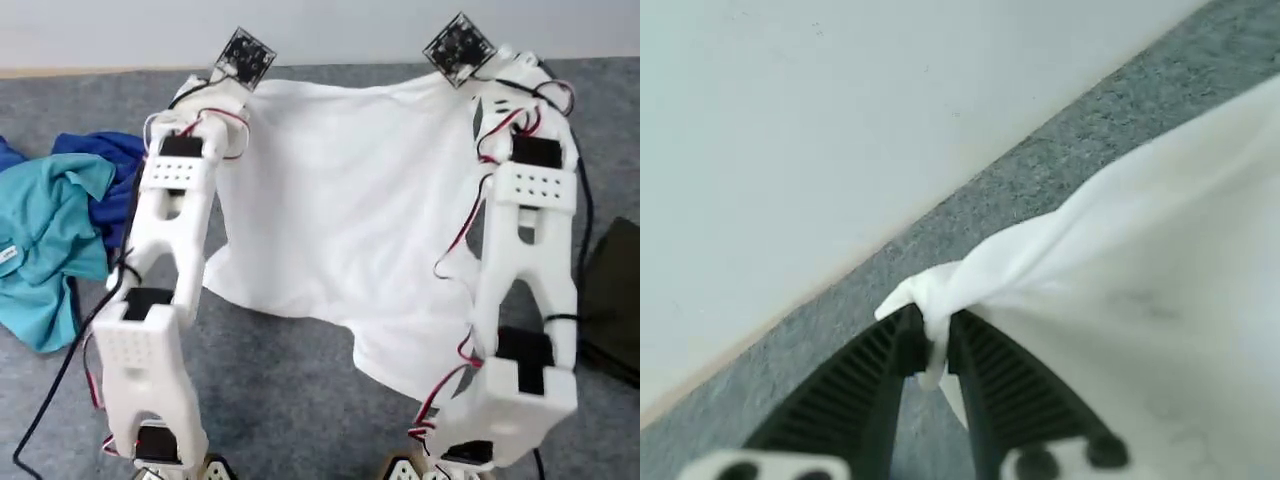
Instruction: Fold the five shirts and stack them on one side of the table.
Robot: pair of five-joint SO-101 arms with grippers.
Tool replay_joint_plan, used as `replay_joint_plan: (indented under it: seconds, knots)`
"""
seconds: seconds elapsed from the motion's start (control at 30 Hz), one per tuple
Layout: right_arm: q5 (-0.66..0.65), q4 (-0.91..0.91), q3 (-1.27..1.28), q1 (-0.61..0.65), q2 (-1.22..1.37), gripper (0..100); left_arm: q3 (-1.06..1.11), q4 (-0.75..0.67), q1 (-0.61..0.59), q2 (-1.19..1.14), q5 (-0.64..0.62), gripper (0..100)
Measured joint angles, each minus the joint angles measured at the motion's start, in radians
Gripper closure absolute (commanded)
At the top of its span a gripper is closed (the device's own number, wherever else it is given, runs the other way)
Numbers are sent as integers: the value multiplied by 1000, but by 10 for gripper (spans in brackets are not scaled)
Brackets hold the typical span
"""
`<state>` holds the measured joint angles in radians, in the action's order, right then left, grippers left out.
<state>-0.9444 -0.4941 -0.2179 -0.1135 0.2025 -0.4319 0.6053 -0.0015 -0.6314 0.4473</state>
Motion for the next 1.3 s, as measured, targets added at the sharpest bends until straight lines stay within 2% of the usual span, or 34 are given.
replay_joint_plan:
  seconds: [0.2, 0.43, 0.53, 0.8, 0.97, 1.13, 1.3]
  knots:
    - [0, 0, -147, -29, 104, 987, -393, 204, 20, -203, 2, 997]
    - [0, -31, -199, -43, 127, 987, -781, 430, 21, -367, 2, 997]
    - [0, -57, -199, -43, 127, 987, -861, 499, 23, -419, 2, 997]
    - [0, -84, -199, -43, 127, 987, -928, 546, 26, -474, 2, 997]
    - [-29, -269, -199, -43, 126, 987, -997, 750, 26, -474, 25, 997]
    - [-37, -529, -199, -43, 71, 987, -1073, 1053, 26, -474, 176, 997]
    - [-57, -766, -201, -43, 2, 987, -1073, 1119, -15, -474, 227, 997]
